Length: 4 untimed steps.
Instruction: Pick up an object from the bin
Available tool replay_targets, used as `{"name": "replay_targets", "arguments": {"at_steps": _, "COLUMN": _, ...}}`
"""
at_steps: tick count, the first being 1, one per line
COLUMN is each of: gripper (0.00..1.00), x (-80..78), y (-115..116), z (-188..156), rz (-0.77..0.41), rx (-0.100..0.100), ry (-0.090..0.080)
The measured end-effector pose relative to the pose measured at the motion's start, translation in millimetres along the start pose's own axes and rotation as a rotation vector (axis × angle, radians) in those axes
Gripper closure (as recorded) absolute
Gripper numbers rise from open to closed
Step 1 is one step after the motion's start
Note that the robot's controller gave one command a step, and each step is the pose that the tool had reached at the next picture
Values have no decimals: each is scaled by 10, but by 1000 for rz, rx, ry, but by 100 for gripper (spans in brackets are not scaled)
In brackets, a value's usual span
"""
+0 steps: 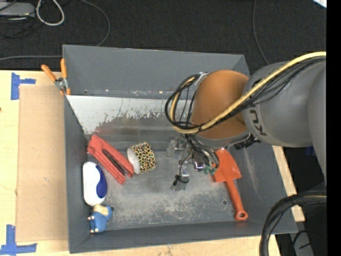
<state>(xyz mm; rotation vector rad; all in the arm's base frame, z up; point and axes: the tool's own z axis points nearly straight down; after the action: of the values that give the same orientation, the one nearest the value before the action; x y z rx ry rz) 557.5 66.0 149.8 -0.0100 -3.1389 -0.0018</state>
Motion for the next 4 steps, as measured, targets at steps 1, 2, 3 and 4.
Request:
{"name": "replay_targets", "arguments": {"at_steps": 1, "gripper": 0, "x": -101, "y": -130, "z": 240, "rz": -185, "rx": 0, "ry": 3}}
{"name": "replay_targets", "arguments": {"at_steps": 2, "gripper": 0, "x": -37, "y": 98, "z": 430, "rz": -109, "rx": 3, "ry": -3}}
{"name": "replay_targets", "arguments": {"at_steps": 3, "gripper": 0, "x": -10, "y": 216, "z": 684, "rz": -443, "rx": 4, "ry": -3}}
{"name": "replay_targets", "arguments": {"at_steps": 4, "gripper": 0, "x": 93, "y": 140, "z": 746, "rz": -317, "rx": -1, "ry": 8}}
